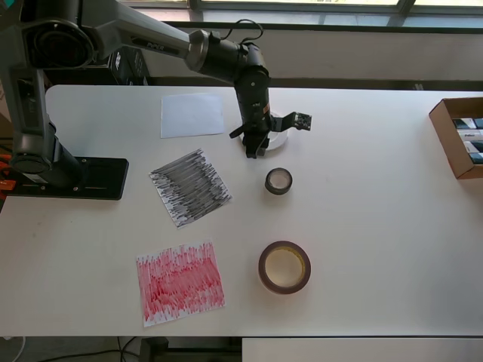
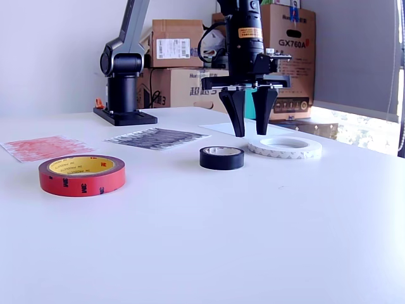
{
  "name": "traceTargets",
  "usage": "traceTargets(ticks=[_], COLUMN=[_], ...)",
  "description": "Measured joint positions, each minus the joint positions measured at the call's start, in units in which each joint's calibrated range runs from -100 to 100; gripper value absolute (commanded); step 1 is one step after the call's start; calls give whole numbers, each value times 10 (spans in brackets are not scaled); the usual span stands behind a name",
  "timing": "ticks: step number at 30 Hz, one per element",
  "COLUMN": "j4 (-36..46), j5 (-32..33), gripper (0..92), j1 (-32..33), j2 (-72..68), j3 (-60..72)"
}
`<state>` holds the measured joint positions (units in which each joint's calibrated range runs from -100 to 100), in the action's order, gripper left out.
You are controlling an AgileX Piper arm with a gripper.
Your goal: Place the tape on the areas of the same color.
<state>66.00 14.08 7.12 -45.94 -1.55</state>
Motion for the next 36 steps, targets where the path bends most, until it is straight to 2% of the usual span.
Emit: traceTargets(ticks=[9, 36], j4=[0, -8], j5=[-23, -37], gripper=[465, 465], j1=[9, 9], j2=[-13, -13], j3=[0, 0])
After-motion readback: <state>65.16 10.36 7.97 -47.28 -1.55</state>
